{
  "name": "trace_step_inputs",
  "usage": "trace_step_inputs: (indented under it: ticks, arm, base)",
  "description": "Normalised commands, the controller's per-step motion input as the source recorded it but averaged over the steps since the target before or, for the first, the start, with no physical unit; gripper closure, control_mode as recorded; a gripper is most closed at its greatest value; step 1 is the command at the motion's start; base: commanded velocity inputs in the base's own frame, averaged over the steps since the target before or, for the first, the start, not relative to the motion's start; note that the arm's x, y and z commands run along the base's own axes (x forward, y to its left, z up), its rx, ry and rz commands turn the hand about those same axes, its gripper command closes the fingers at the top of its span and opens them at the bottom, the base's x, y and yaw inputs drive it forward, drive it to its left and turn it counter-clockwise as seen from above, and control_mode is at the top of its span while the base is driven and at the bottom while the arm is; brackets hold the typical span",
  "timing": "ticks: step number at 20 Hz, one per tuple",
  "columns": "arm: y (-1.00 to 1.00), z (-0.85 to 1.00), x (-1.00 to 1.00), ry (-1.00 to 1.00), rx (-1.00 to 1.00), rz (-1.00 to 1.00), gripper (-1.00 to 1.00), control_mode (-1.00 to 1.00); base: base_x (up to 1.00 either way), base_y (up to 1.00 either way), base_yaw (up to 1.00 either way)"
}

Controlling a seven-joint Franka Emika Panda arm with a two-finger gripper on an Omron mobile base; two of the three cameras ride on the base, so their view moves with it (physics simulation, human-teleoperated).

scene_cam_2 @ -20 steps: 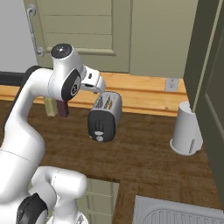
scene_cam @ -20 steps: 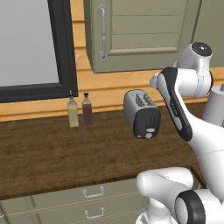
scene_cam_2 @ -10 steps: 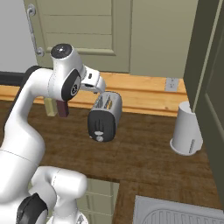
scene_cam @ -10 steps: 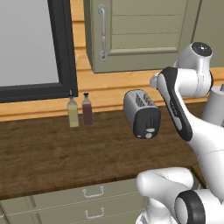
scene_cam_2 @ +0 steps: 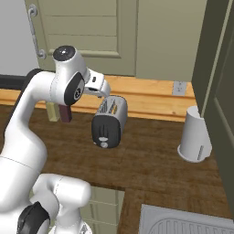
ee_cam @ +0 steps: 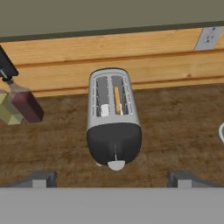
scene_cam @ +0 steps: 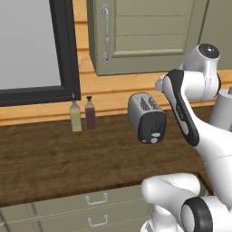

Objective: Start the toaster. Once the lever pops up, take the bread to the plate on the dining counter.

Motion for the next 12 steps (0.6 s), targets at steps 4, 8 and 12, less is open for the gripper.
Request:
trace_step_inputs:
  ticks: [4,8,12]
  arm:
    - [0.00,0.00,0.00,0.00,0.00,0.00,-1.00,-1.00]
    - [0.00,0.00,0.00,0.00,0.00,0.00,-1.00,-1.00]
    - [0.00,0.00,0.00,0.00,0.00,0.00,-1.00,-1.00]
  base:
    - [0.00,0.00,0.00]
    - [0.00,0.00,0.00]
    - [0.00,0.00,0.00]
